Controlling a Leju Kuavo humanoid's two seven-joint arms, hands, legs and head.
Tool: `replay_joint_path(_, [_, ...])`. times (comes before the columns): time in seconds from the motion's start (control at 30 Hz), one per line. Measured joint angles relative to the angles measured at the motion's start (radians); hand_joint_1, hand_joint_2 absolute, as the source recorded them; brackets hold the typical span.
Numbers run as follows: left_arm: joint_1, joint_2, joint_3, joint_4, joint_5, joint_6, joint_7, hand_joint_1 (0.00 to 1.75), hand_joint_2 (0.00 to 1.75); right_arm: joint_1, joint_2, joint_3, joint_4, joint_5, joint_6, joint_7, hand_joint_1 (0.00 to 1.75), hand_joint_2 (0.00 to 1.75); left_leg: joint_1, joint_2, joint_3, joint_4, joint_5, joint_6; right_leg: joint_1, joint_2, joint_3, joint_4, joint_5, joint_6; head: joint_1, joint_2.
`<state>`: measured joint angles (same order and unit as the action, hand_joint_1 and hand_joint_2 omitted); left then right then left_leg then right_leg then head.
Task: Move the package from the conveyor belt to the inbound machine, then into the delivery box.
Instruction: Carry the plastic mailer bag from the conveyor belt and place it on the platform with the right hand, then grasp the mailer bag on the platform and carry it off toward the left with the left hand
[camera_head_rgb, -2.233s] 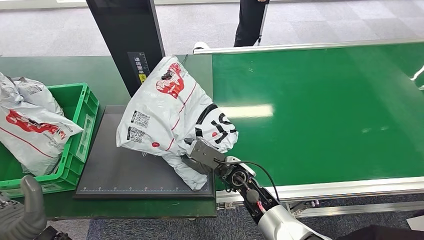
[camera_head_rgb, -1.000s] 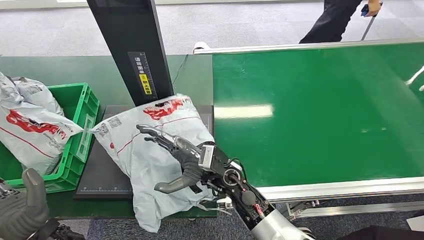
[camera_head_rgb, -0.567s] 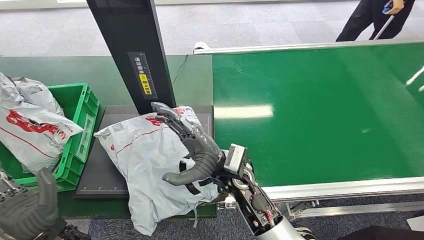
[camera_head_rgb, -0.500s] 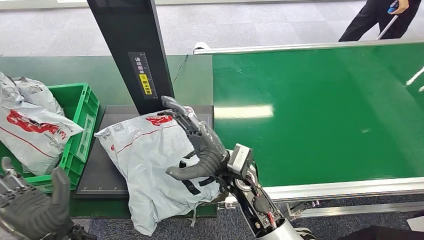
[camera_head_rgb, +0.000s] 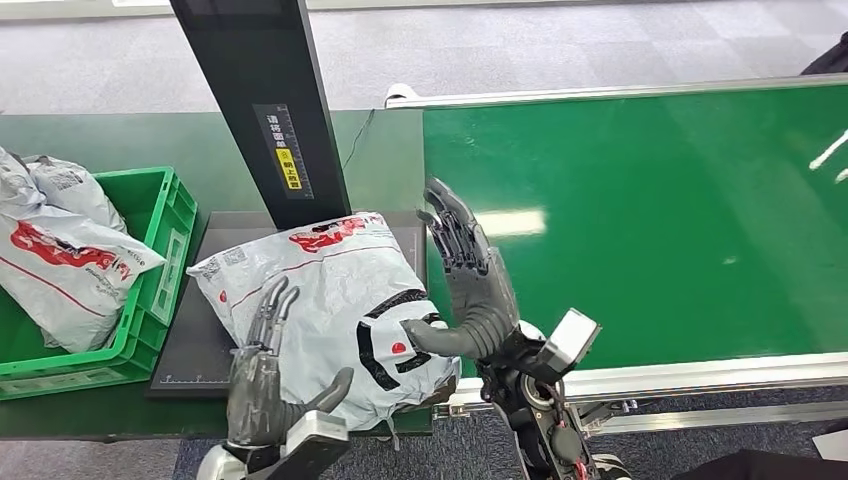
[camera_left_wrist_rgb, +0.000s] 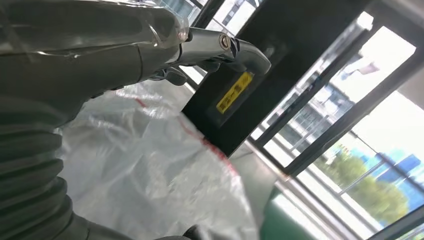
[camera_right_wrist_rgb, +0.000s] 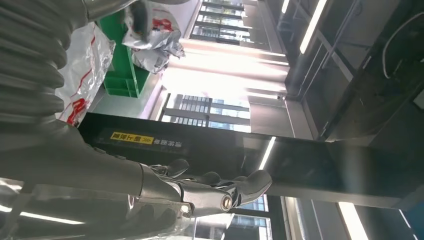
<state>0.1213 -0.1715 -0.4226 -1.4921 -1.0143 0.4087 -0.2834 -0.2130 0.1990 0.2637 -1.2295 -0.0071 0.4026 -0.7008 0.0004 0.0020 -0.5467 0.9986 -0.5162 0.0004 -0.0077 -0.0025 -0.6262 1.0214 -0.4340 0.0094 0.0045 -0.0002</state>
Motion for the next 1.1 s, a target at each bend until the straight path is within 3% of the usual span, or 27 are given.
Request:
replay_joint_path(0.37, [-0.043, 0.025, -0.035, 0.151, -0.103, -0.059, 0.107, 0.00, 1.75, 0.098, 0.044, -0.097, -0.038, -0.061, 0.065, 0.000, 0.00, 1.75, 0.000, 0.000, 0.000, 0.000, 0.000, 0.000, 0.000, 0.000, 0.000, 0.000, 0.000, 0.000, 0.000, 0.000])
replay_joint_path(0.73, [-0.061, 0.026, -0.035, 0.245, -0.116, -0.074, 0.121, 0.00, 1.75, 0.115, 0.075, -0.185, -0.020, -0.086, 0.041, 0.000, 0.00, 1.75, 0.000, 0.000, 0.000, 0.000, 0.000, 0.000, 0.000, 0.000, 0.000, 0.000, 0.000, 0.000, 0.000, 0.000])
replay_joint_path(1.1, [-0.115, 0.004, -0.033, 0.379, -0.165, -0.093, 0.128, 0.00, 1.75, 0.126, 0.109, -0.210, 0.009, 0.012, -0.228, 0.049, 0.00, 1.75, 0.000, 0.000, 0.000, 0.000, 0.000, 0.000, 0.000, 0.000, 0.000, 0.000, 0.000, 0.000, 0.000, 0.000])
